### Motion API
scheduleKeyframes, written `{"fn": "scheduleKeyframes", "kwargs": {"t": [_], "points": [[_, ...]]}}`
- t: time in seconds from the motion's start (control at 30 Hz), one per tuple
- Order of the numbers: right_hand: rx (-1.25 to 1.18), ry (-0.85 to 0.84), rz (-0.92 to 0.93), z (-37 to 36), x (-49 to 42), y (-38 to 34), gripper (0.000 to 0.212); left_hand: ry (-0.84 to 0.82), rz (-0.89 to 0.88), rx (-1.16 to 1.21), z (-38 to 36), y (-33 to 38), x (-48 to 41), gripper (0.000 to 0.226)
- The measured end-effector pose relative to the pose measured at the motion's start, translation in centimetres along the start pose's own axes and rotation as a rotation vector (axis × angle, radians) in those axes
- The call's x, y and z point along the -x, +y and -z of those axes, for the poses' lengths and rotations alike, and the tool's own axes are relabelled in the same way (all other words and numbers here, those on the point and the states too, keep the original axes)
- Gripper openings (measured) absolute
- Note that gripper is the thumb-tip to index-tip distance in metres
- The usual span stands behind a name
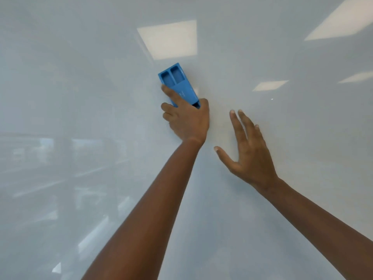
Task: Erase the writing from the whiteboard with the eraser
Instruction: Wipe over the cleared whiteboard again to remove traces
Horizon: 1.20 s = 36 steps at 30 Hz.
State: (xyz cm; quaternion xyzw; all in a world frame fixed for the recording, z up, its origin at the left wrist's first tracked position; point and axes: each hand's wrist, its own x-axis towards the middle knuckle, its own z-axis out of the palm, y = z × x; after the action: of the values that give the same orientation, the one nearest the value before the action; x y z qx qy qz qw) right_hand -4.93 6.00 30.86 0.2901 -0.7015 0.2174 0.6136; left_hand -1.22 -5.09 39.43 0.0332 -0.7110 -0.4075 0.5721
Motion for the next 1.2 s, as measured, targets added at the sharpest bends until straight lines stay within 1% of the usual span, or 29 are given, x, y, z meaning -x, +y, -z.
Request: {"fn": "scheduleKeyframes", "kwargs": {"t": [0.1, 0.17, 0.23, 0.33, 0.43, 0.5, 0.57, 0.63, 0.7, 0.83, 0.9, 1.03, 1.07, 1.1, 1.13, 1.2], "points": [[-0.051, -0.039, 0.055, 0.3, -2.4, -1.7, 0.082, -0.111, -0.061, 0.123, -0.6, 0.3, 1.1, 0.088], [-0.108, -0.072, 0.045, 0.2, -3.9, -2.7, 0.087, -0.146, -0.101, 0.166, -0.4, 0.0, 1.6, 0.086], [-0.105, -0.068, 0.041, -0.2, -4.9, -3.5, 0.084, -0.174, -0.096, 0.233, 0.1, -0.3, 1.5, 0.081], [0.002, -0.039, 0.092, -0.8, -5.7, -3.9, 0.073, -0.233, -0.114, 0.3, 1.0, -1.0, 0.8, 0.069], [0.17, -0.015, 0.116, -0.8, -7.0, -3.5, 0.059, -0.224, -0.229, 0.219, 1.8, -1.9, 0.4, 0.055], [0.292, -0.056, 0.121, -0.3, -8.4, -2.4, 0.059, -0.194, -0.306, 0.076, 2.3, -2.7, 0.0, 0.048], [0.334, -0.07, 0.119, 0.9, -9.9, -1.1, 0.061, -0.156, -0.36, -0.107, 2.9, -3.6, -0.7, 0.048], [0.34, -0.05, 0.066, 2.4, -11.2, 0.6, 0.062, -0.117, -0.41, -0.25, 3.4, -4.6, -1.3, 0.052], [0.353, -0.011, -0.025, 4.1, -12.1, 2.9, 0.063, -0.087, -0.432, -0.336, 3.9, -5.8, -1.6, 0.056], [0.332, 0.135, -0.29, 7.3, -11.4, 8.2, 0.063, -0.104, -0.407, -0.447, 4.3, -8.2, -1.5, 0.063], [0.312, 0.214, -0.422, 7.8, -10.3, 9.6, 0.063, -0.119, -0.416, -0.489, 4.0, -9.0, -1.5, 0.065], [0.199, 0.299, -0.627, 6.3, -11.0, 8.5, 0.065, -0.091, -0.43, -0.496, 3.3, -9.7, -1.4, 0.063], [0.178, 0.297, -0.642, 5.6, -11.5, 7.3, 0.065, -0.081, -0.432, -0.492, 3.1, -9.8, -1.3, 0.063], [0.183, 0.277, -0.607, 4.8, -11.9, 5.9, 0.066, -0.072, -0.434, -0.489, 2.9, -9.9, -1.3, 0.062], [0.202, 0.238, -0.518, 3.9, -11.9, 4.2, 0.067, -0.063, -0.437, -0.487, 2.7, -10.1, -1.3, 0.061], [0.227, 0.101, -0.247, 1.7, -10.9, 0.9, 0.066, -0.044, -0.445, -0.481, 2.5, -10.2, -1.4, 0.061]]}}
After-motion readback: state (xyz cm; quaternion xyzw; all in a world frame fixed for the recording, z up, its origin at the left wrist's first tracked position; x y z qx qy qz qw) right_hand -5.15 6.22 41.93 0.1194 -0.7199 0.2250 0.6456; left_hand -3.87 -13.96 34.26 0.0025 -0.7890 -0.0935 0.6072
